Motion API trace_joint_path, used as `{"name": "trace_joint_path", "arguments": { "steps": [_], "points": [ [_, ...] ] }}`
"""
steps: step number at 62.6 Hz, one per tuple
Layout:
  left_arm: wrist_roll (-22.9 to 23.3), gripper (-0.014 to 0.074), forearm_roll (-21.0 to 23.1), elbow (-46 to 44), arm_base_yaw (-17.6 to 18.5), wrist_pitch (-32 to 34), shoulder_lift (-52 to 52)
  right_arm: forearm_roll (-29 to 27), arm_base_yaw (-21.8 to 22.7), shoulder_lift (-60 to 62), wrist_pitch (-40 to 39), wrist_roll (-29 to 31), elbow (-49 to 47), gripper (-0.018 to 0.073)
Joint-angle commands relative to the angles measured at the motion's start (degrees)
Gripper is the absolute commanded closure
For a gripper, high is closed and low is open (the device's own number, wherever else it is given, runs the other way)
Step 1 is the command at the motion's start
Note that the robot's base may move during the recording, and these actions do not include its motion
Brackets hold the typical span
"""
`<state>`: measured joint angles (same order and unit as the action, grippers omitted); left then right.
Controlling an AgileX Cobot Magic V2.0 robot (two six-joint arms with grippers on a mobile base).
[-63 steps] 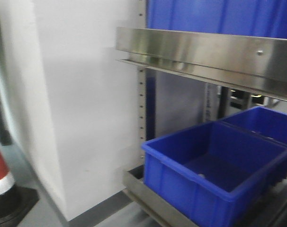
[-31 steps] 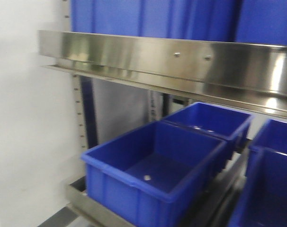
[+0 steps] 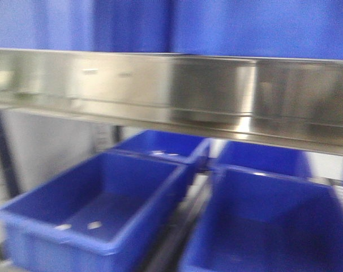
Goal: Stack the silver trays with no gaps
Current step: 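Turn the base past the cone and drive to the other shelf, then raise the held silver tray over the larger grey tray on the shelf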
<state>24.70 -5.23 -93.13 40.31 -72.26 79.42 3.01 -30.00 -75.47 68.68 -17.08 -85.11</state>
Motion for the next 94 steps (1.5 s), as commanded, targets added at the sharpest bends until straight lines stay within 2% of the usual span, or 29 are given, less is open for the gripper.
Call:
{"name": "trace_joint_path", "arguments": {
  "steps": [1, 94],
  "points": [
    [-0.54, 0.0638, -0.90, -2.17, 0.11, 0.90, -1.90, 2.66, 0.25, 1.71, -1.51, 1.75, -1.81, 0.0494],
    [-0.54, 0.0638, -1.43, -2.17, 0.11, 0.90, -1.90, 2.66, 0.25, 1.71, -1.46, 1.75, -1.81, 0.0494]
  ]
}}
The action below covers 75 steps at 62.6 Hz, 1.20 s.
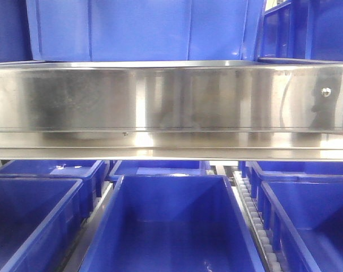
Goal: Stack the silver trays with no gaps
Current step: 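Raise the held silver tray over the larger grey tray on the shelf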
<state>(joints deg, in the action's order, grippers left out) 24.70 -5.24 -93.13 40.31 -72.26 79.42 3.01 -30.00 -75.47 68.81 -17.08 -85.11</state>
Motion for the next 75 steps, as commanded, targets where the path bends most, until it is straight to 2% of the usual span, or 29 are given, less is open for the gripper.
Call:
{"name": "trace_joint_path", "arguments": {
  "steps": [1, 27, 34, 43, 58, 66, 75],
  "points": [
    [-0.54, 0.0638, -1.43, -2.17, 0.11, 0.90, -1.90, 2.66, 0.25, 1.71, -1.60, 1.75, -1.81, 0.0494],
    [-0.54, 0.0638, -0.31, -2.17, 0.11, 1.77, -1.90, 2.66, 0.25, 1.71, -1.40, 1.75, -1.86, 0.0494],
    [-0.97, 0.0638, -0.56, -2.17, -0.29, 1.66, -1.55, 0.94, 0.25, 1.65, -1.81, 1.75, -2.10, 0.0494],
    [-1.23, 0.0638, -0.72, -4.07, -4.05, 1.66, 0.16, -0.15, 0.32, -0.86, -1.70, 1.75, -6.09, 0.0494],
    [-5.83, 0.0638, -0.72, -7.63, -10.96, 2.13, 5.65, -0.15, 0.32, -9.35, -1.59, 1.75, -14.28, 0.0494],
    [-6.84, 0.0637, -0.72, -7.63, -13.56, 2.56, 9.20, -0.05, 0.32, -14.63, -1.82, 1.75, -15.53, 0.0494],
    [-7.70, 0.0636, -0.81, -7.63, -14.87, 3.81, 12.81, 0.68, 0.32, -19.19, -3.00, 1.75, -15.53, 0.0494]
  ]
}}
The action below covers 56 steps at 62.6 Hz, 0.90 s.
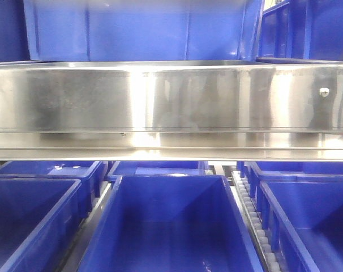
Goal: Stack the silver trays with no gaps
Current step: 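Raise the held silver tray over the larger grey tray on the shelf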
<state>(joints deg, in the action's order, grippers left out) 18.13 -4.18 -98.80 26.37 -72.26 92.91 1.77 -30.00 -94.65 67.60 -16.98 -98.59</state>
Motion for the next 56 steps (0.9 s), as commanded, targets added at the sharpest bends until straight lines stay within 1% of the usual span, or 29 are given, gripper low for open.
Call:
{"name": "trace_joint_path", "arguments": {
  "steps": [1, 4, 11, 13, 16, 20, 21, 22, 24, 25, 29, 30, 33, 36, 39, 41, 45, 52, 56],
  "points": [
    [-1.32, 0.0636, -1.87, -1.96, -0.93, 4.02, -0.21, 2.08, 0.32, -0.43, -1.90, 1.64, -2.05, 0.0494],
    [-2.34, 0.0636, -2.39, -1.96, -0.93, 4.38, 0.80, 2.52, 0.51, -1.92, -2.41, 1.64, -2.05, 0.0494],
    [-3.13, 0.0629, -2.58, -1.96, -0.93, 4.64, 2.76, 2.56, 1.03, -3.82, -3.21, 1.64, -2.05, 0.0492],
    [-3.41, 0.0620, -2.58, -1.96, -0.93, 4.93, 2.95, 2.56, 1.32, -4.10, -3.46, 1.64, -2.05, 0.0480],
    [-3.65, 0.0592, -2.58, -1.96, -0.93, 5.06, 3.64, 2.56, 1.62, -4.22, -3.83, 1.64, -2.05, 0.0437],
    [-3.65, 0.0529, -2.58, -2.07, -0.93, 5.18, 3.91, 2.65, 1.75, -4.22, -4.34, 1.64, -2.05, 0.0352],
    [-3.65, 0.0507, -2.58, -2.07, -0.93, 5.29, 3.91, 2.65, 1.84, -4.17, -4.46, 1.64, -2.05, 0.0312],
    [-3.65, 0.0461, -2.58, -2.07, -0.93, 5.59, 3.91, 2.65, 1.97, -4.17, -4.47, 1.64, -2.05, 0.0270],
    [-3.65, 0.0410, -2.58, -2.07, -0.93, 5.99, 3.91, 2.59, 2.03, -4.17, -4.51, 1.64, -2.05, 0.0211],
    [-3.65, 0.0382, -2.58, -2.07, -0.93, 6.23, 3.91, 2.59, 2.03, -4.17, -4.51, 1.64, -2.05, 0.0167],
    [-3.65, 0.0261, -2.58, -2.15, -0.93, 6.61, 3.91, 2.64, 2.20, -4.17, -4.51, 1.64, -2.05, 0.0055],
    [-3.65, 0.0248, -2.58, -2.15, -0.93, 6.61, 3.91, 2.64, 2.20, -4.17, -4.51, 1.64, -2.05, 0.0029],
    [-3.65, 0.0165, -2.69, -2.15, -0.93, 6.61, 3.91, 2.64, 2.20, -4.17, -4.46, 1.64, -2.05, -0.0035],
    [-3.65, 0.0109, -2.69, -2.15, -0.93, 6.61, 3.91, 2.64, 2.20, -4.11, -4.13, 1.64, -2.05, -0.0080],
    [-3.65, 0.0073, -2.58, -2.15, -0.93, 6.18, 3.66, 2.64, 2.20, -3.89, -3.77, 1.64, -2.05, -0.0071],
    [-3.65, 0.0066, -2.58, -2.31, -0.93, 5.92, 3.50, 2.64, 2.20, -3.60, -3.60, 1.64, -2.05, -0.0066],
    [-3.65, 0.0071, -2.58, -2.81, -0.58, 4.94, 2.68, 2.58, 2.20, -2.60, -3.35, 1.64, -2.11, -0.0066],
    [-3.70, 0.0071, -2.83, -3.20, 0.63, 5.37, -0.86, 2.58, 2.20, 0.34, -3.61, 1.64, -2.11, -0.0062],
    [-3.70, 0.0086, -3.43, -3.20, 1.98, 5.99, -3.72, 2.58, 2.20, 3.00, -3.61, 1.64, -2.04, -0.0021]
  ]
}}
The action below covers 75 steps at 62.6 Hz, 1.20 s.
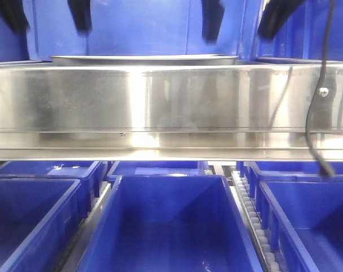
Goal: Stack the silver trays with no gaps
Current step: 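Raise the held silver tray over the larger grey tray on the shelf, then lower the silver tray onto the grey tray and open both grippers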
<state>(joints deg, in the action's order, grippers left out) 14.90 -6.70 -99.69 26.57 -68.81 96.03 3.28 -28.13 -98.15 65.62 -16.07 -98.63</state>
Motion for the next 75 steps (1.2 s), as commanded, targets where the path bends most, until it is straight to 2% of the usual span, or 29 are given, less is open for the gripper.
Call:
{"name": "trace_joint_path", "arguments": {
  "steps": [1, 6, 8, 14, 20, 26, 41, 57, 64, 75],
  "points": [
    [-0.48, 0.0095, -1.02, -2.31, 2.12, 2.68, -7.60, 1.06, 0.33, 7.15, -1.57, 0.73, -1.95, -0.0005],
    [-0.48, 0.0180, -2.43, -1.59, 4.51, 4.32, -12.13, 1.06, 0.33, 10.49, -1.67, 0.73, -1.35, 0.0107],
    [-0.48, 0.0222, -3.73, -0.95, 5.57, 4.99, -13.80, 1.06, 0.33, 12.32, -1.93, 0.73, -0.54, 0.0178],
    [-0.48, 0.0374, -6.18, 2.75, 9.00, 7.73, -19.46, 1.06, 0.28, 17.63, -3.46, 0.79, 3.34, 0.0368],
    [-0.48, 0.0533, -6.25, 9.17, 11.90, 12.39, -25.64, 1.06, 0.28, 23.53, -6.51, 0.84, 9.51, 0.0514],
    [-0.28, 0.0651, -6.11, 16.72, 14.36, 17.46, -31.36, 1.06, 0.28, 30.45, -10.40, 1.85, 17.88, 0.0506],
    [0.20, 0.0636, -2.54, 37.51, 15.71, 34.38, -44.01, 1.06, 0.28, 48.86, -22.80, 5.17, 40.73, 0.0506],
    [0.20, 0.0637, 0.51, 55.73, 15.71, 51.15, -51.19, 1.06, 0.28, 69.30, -36.75, 9.51, 63.68, 0.0506],
    [0.20, 0.0638, 0.99, 59.79, 15.71, 55.42, -51.70, 1.13, 0.28, 78.11, -42.34, 9.61, 72.82, 0.0506],
    [0.20, 0.0638, 0.99, 61.04, 15.71, 55.58, -51.49, 1.13, 0.28, 86.78, -49.21, 9.61, 81.77, 0.0506]
  ]
}}
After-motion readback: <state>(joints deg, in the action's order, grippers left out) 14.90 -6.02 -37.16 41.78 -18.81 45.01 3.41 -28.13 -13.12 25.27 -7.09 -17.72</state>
